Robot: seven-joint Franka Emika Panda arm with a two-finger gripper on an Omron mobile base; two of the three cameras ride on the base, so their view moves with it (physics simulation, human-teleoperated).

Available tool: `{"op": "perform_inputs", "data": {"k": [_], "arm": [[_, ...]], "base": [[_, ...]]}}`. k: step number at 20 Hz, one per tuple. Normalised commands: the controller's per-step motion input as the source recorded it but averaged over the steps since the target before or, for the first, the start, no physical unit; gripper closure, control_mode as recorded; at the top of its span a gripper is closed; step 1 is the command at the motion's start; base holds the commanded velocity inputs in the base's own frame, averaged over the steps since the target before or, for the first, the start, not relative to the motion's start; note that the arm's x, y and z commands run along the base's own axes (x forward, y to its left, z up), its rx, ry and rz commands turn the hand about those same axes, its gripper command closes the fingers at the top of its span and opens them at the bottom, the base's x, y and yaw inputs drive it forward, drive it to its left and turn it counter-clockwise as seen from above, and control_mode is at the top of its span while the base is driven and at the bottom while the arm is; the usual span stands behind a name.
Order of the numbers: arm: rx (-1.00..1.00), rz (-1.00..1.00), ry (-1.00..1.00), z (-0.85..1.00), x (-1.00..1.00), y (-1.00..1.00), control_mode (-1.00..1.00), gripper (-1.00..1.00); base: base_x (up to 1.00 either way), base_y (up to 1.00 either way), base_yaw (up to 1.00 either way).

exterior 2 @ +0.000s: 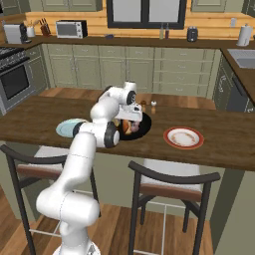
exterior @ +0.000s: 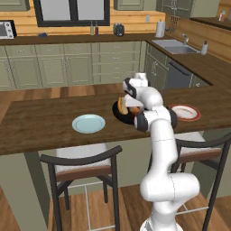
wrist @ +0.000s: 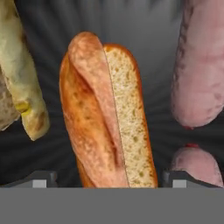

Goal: Place one bun and one sausage from the bowl on each plate.

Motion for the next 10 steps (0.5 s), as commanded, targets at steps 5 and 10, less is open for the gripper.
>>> {"op": "perform_inputs", "data": {"k": [5,10], "arm": [[0.0,0.0,0.08,-0.3,0.03,0.0,-1.0,1.0],[0.0,0.0,0.04,-0.14,0.0,0.0,-1.0,1.0]], "base": [[0.0,0.0,0.0],[0.0,0.0,0.0]]}}
